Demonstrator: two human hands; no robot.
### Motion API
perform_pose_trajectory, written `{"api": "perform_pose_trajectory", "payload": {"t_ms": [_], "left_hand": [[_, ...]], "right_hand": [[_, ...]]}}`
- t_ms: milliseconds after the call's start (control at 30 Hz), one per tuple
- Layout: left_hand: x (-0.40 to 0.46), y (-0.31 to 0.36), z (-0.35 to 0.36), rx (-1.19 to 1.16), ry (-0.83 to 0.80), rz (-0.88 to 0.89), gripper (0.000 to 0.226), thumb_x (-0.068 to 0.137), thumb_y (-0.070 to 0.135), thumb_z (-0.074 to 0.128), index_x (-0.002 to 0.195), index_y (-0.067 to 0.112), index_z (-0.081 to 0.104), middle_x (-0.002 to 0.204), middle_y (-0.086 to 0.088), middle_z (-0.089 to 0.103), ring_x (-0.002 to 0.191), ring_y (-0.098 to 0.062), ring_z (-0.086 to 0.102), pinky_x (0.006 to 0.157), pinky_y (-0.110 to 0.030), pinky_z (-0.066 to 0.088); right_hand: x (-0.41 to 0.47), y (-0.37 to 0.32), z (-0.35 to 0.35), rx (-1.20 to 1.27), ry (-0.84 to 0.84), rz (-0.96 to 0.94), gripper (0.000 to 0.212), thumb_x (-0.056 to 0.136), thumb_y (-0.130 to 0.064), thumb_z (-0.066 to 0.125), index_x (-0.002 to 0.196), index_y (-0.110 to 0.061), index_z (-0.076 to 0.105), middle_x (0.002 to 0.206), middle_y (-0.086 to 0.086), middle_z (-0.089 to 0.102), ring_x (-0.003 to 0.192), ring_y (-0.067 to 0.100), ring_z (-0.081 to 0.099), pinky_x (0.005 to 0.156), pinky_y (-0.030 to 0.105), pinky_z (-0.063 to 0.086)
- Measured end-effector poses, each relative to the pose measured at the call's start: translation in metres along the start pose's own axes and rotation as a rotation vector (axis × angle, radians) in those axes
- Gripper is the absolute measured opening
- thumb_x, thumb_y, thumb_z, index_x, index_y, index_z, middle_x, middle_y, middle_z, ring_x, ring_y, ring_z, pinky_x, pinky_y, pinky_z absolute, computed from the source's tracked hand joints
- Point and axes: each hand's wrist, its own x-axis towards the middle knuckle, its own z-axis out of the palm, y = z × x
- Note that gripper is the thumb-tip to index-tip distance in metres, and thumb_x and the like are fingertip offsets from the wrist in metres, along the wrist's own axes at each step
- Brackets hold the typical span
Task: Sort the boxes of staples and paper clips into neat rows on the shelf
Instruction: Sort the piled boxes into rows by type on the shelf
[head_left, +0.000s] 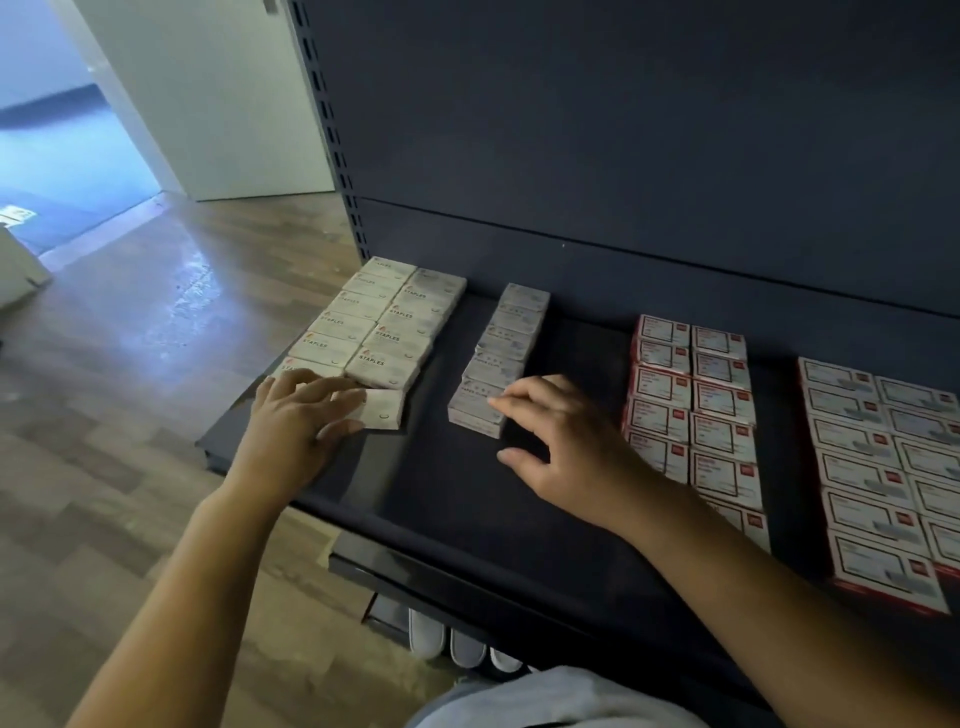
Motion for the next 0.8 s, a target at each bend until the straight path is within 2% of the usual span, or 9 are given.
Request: {"api": "perform_pose_trajectory", "payload": {"t_ms": [200, 367, 500, 600, 667, 800], "left_hand": [[0.008, -0.009, 0.005, 0.058, -0.007, 0.019, 0.039, 0.083, 0.039, 0.045, 0.102, 0.019, 0.073, 0.115, -0.011, 0.064, 0.105, -0.037, 0.052, 0.082, -0.055, 0.042], [0.007, -0.005, 0.009, 0.007, 0.015, 0.003, 0.042, 0.086, 0.032, 0.042, 0.104, 0.009, 0.072, 0.114, -0.014, 0.066, 0.106, -0.038, 0.061, 0.084, -0.052, 0.049], [0.004, 0.006, 0.011, -0.007, 0.023, -0.075, 0.037, 0.083, 0.023, 0.046, 0.103, 0.005, 0.072, 0.114, -0.016, 0.065, 0.107, -0.038, 0.061, 0.087, -0.053, 0.049], [0.002, 0.023, 0.01, -0.039, 0.05, -0.14, 0.04, 0.08, 0.02, 0.047, 0.111, 0.005, 0.068, 0.117, -0.015, 0.064, 0.111, -0.037, 0.058, 0.093, -0.053, 0.045], [0.002, 0.043, 0.008, -0.07, 0.096, -0.087, 0.042, 0.084, 0.026, 0.043, 0.112, 0.005, 0.067, 0.116, -0.013, 0.065, 0.11, -0.035, 0.059, 0.093, -0.05, 0.046], [0.006, 0.097, 0.01, -0.139, 0.173, 0.098, 0.034, 0.087, 0.02, 0.047, 0.109, 0.005, 0.068, 0.113, -0.01, 0.066, 0.106, -0.029, 0.059, 0.091, -0.04, 0.047]], "right_hand": [[0.003, 0.004, 0.002, 0.013, 0.006, 0.012, 0.046, 0.072, -0.024, 0.061, 0.113, -0.004, 0.064, 0.106, 0.007, 0.062, 0.102, 0.028, 0.056, 0.086, 0.042, 0.048], [0.003, 0.007, 0.005, 0.035, 0.003, 0.023, 0.046, 0.073, -0.023, 0.061, 0.114, -0.004, 0.064, 0.107, 0.006, 0.061, 0.103, 0.027, 0.054, 0.088, 0.041, 0.046], [0.002, 0.009, 0.004, 0.026, 0.036, 0.007, 0.044, 0.072, -0.023, 0.061, 0.112, -0.003, 0.065, 0.105, 0.006, 0.062, 0.101, 0.028, 0.056, 0.086, 0.042, 0.048], [-0.002, 0.012, 0.0, 0.008, 0.071, 0.002, 0.044, 0.073, -0.023, 0.061, 0.112, -0.004, 0.065, 0.104, 0.005, 0.062, 0.101, 0.027, 0.056, 0.085, 0.041, 0.048], [-0.007, 0.016, -0.003, 0.001, 0.09, 0.0, 0.044, 0.073, -0.023, 0.061, 0.112, -0.004, 0.065, 0.104, 0.005, 0.062, 0.101, 0.026, 0.056, 0.085, 0.039, 0.048], [-0.024, 0.025, -0.011, 0.002, 0.122, 0.019, 0.043, 0.075, -0.024, 0.06, 0.114, -0.006, 0.064, 0.105, 0.002, 0.061, 0.104, 0.014, 0.046, 0.089, 0.029, 0.037]]}}
